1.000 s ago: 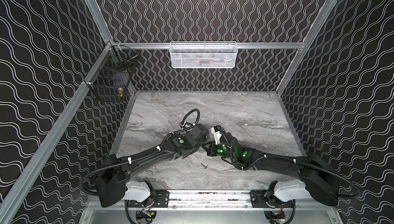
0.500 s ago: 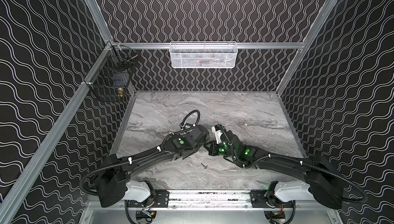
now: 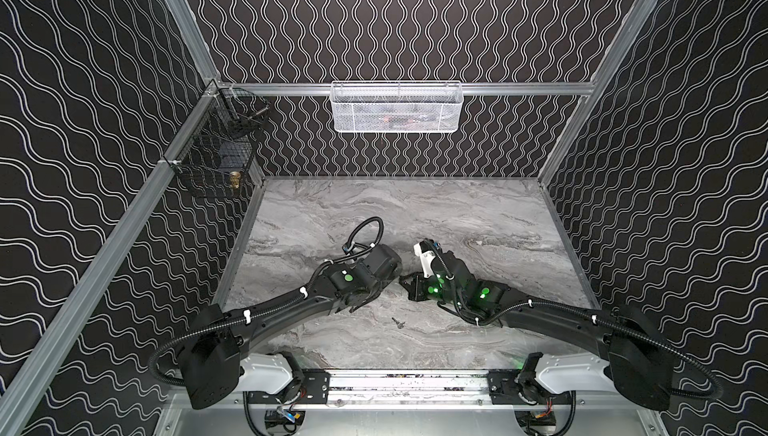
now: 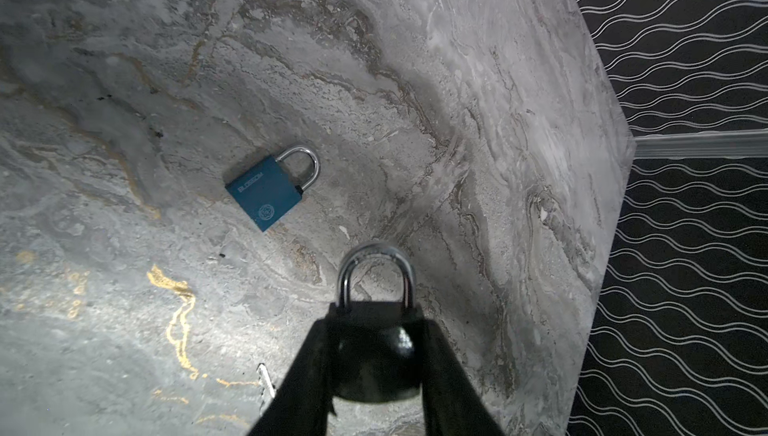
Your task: Unlock with the key
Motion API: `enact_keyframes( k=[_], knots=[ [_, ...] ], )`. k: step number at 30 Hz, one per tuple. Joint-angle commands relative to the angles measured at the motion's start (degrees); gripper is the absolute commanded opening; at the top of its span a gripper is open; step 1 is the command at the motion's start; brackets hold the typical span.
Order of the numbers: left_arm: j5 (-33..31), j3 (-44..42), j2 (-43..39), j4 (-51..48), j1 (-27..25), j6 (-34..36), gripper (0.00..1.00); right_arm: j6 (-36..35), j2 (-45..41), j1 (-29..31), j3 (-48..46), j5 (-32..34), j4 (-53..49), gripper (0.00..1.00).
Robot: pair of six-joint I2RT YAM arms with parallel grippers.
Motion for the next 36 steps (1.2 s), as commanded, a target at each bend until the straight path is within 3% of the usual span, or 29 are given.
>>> enact_keyframes(
  k=[1, 23, 36],
  knots=[
    [-0.5, -1.0, -1.2, 1.9, 0.3, -3.7, 0.0, 2.0, 0.7, 0.4, -0.6, -1.1, 1.2, 0.0],
    [-1.4, -2.1, -4.4, 2.7, 0.5, -10.1, 0.0, 3.0, 5.0, 5.5, 1.1, 8.2, 9.1, 0.0],
    [-0.2, -1.7, -3.3, 3.0, 0.5, -9.7, 0.0, 1.5, 5.3, 5.6, 1.9, 7.9, 9.7, 0.0]
  ],
)
